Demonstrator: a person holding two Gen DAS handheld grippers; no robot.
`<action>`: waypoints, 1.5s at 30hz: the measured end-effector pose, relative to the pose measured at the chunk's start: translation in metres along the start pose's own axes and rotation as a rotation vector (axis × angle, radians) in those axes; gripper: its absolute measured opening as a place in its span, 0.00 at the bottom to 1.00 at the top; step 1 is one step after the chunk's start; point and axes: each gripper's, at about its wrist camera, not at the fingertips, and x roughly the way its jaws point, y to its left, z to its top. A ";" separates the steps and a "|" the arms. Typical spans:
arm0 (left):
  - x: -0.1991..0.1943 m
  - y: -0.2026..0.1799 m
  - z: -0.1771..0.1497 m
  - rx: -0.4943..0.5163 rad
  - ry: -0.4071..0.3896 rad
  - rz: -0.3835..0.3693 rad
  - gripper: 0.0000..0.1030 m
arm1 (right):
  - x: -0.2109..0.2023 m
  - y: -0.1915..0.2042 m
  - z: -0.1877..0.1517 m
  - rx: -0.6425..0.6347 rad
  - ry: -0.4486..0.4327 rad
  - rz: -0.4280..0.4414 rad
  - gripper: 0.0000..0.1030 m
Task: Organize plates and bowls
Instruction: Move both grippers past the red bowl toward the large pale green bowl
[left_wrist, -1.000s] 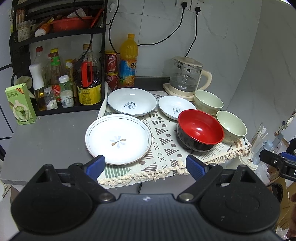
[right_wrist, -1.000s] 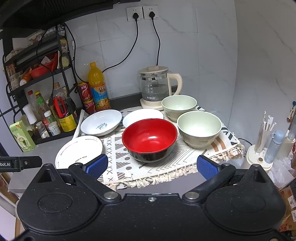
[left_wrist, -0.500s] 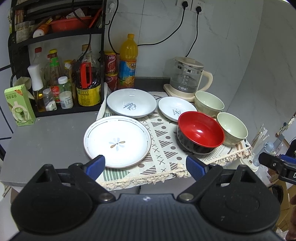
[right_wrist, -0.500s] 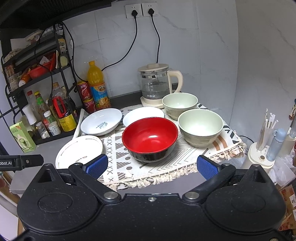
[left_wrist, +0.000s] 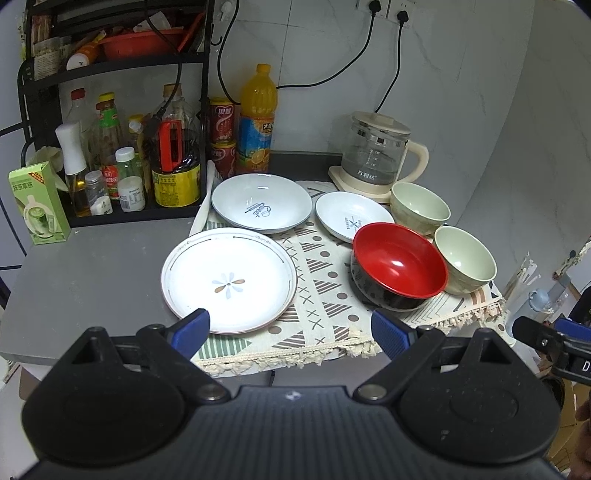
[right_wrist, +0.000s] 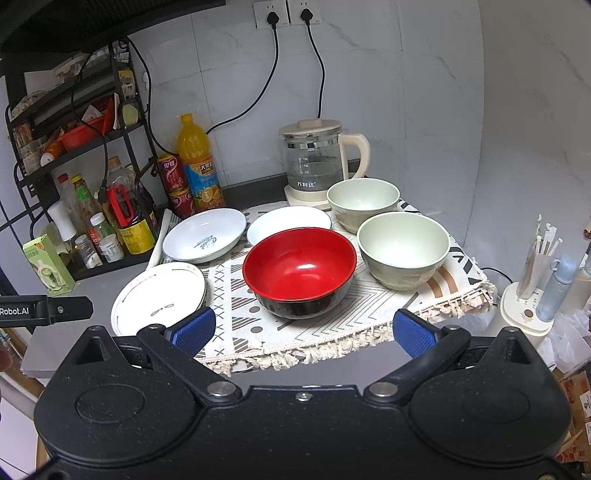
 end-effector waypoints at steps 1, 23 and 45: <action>0.002 -0.001 0.000 -0.001 0.006 0.002 0.90 | 0.003 -0.002 0.000 0.003 0.005 0.004 1.00; 0.097 -0.050 0.053 0.038 0.083 -0.023 0.90 | 0.074 -0.055 0.036 0.064 0.089 0.003 1.00; 0.199 -0.117 0.113 0.111 0.164 -0.121 0.89 | 0.136 -0.124 0.072 0.178 0.119 -0.079 1.00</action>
